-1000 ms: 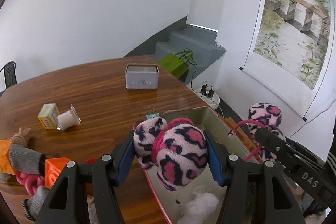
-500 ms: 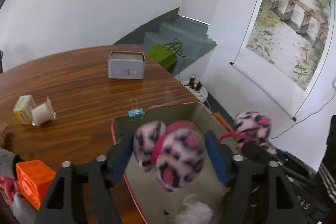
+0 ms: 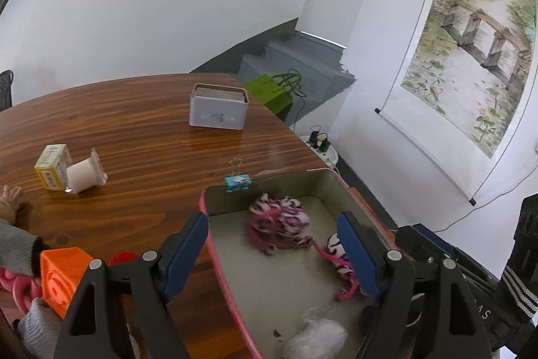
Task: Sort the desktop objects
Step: 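Open both tools to drop the plushes into the pink box, then move both tools back toward the grey knit sock on the table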
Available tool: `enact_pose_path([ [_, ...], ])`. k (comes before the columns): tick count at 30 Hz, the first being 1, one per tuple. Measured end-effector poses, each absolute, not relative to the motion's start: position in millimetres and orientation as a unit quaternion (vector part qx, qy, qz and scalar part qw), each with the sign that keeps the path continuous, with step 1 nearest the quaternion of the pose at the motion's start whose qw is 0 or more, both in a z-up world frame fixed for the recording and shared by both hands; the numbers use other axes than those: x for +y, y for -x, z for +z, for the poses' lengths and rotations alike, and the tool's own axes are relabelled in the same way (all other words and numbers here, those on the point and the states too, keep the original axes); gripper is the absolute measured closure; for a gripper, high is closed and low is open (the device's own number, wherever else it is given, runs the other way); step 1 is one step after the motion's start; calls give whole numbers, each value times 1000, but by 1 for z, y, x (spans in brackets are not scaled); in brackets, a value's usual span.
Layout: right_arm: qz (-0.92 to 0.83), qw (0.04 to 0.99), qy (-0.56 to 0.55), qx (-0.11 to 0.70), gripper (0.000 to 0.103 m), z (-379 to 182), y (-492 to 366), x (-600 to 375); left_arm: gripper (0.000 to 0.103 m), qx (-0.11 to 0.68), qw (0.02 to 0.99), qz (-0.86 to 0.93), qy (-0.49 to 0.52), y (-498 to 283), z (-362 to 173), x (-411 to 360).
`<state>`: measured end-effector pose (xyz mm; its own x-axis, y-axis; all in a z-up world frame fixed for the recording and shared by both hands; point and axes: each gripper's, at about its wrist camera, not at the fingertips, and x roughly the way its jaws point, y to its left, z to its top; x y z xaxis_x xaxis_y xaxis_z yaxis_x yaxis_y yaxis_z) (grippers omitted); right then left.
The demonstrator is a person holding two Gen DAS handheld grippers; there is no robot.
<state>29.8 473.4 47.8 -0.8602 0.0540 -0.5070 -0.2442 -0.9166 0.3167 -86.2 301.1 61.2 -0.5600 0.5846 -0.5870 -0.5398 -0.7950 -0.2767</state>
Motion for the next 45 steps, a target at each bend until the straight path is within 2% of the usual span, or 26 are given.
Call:
enact_pose_path([
  [17, 945, 79, 253, 191, 52, 45, -31, 456, 22, -50, 246, 908, 335, 78, 67, 218],
  [29, 943, 57, 263, 193, 48, 38, -26, 422, 22, -65, 188, 912, 358, 74, 36, 119],
  [37, 943, 41, 271, 190, 48, 36, -24, 389, 22, -15, 198, 909, 366, 73, 13, 92],
  [45, 945, 22, 278, 171, 48, 36, -22, 355, 22, 35, 218, 897, 383, 65, -6, 101],
])
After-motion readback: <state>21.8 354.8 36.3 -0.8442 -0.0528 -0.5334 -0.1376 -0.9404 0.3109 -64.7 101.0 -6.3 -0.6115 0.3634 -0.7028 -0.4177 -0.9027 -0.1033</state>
